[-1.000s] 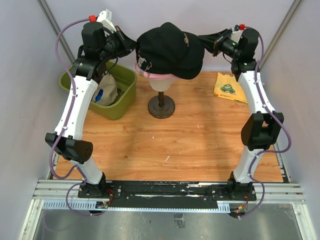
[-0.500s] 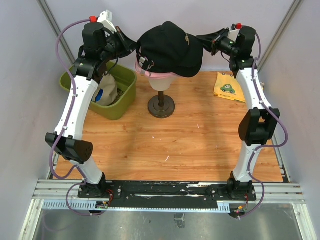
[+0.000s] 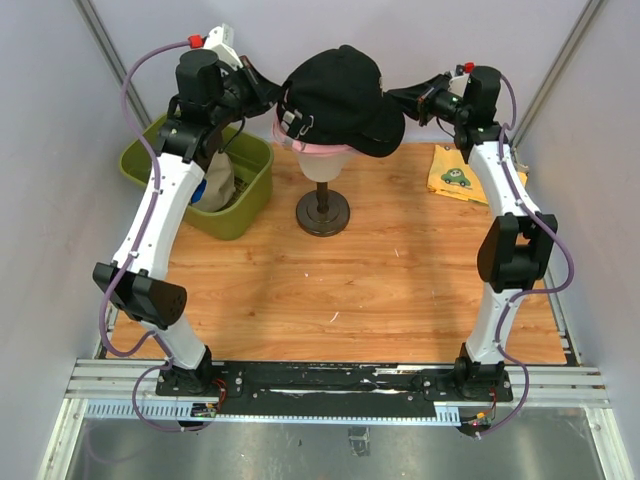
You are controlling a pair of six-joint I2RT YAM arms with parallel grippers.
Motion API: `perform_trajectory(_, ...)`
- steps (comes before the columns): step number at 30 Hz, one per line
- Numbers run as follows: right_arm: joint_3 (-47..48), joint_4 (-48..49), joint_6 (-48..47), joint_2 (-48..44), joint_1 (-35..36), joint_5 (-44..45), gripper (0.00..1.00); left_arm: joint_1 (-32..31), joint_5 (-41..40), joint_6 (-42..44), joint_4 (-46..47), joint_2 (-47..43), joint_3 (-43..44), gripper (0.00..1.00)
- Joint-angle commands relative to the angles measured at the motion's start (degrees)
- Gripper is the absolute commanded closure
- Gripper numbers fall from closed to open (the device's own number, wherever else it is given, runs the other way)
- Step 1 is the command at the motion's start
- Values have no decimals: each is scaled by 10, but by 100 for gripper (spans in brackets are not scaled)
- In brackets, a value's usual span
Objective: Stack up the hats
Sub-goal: Stack the hat on the hat.
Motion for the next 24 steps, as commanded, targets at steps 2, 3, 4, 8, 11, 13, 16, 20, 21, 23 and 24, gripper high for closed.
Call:
perform_trajectory(2, -55, -63, -86, 1, 3, 26, 99, -9, -40, 28, -69, 7, -41, 100)
perform_trajectory(3, -61, -65, -91, 1, 4, 26, 99, -10, -42, 29, -71, 7, -45, 100)
perform_trajectory(4, -65, -67, -95, 1, 6, 25, 99, -11, -44, 30, -73, 6, -51, 100)
perform_trajectory(8, -75, -80, -119, -2, 11, 30, 99, -12, -56, 34, -79, -1, -76, 99)
perform_trajectory(11, -77, -91, -133, -3, 12, 34, 99, -12, -68, 36, -81, -9, -104, 99)
perform_trajectory(13, -71, -102, -142, -3, 13, 38, 99, -12, -72, 36, -80, -14, -125, 99)
perform_trajectory(16, -61, -112, -151, -3, 14, 40, 99, -12, -74, 33, -72, -24, -164, 99)
perform_trajectory(20, -40, -130, -160, 4, 14, 43, 99, -12, -75, 28, -56, -45, -216, 99)
perform_trajectory(21, -34, -135, -163, 5, 14, 44, 99, -12, -75, 27, -53, -49, -225, 100)
perform_trajectory(23, -20, -147, -170, 10, 14, 47, 99, -12, -73, 26, -48, -55, -242, 99)
perform_trajectory(24, -13, -154, -173, 12, 14, 48, 99, -12, -72, 25, -47, -57, -249, 99)
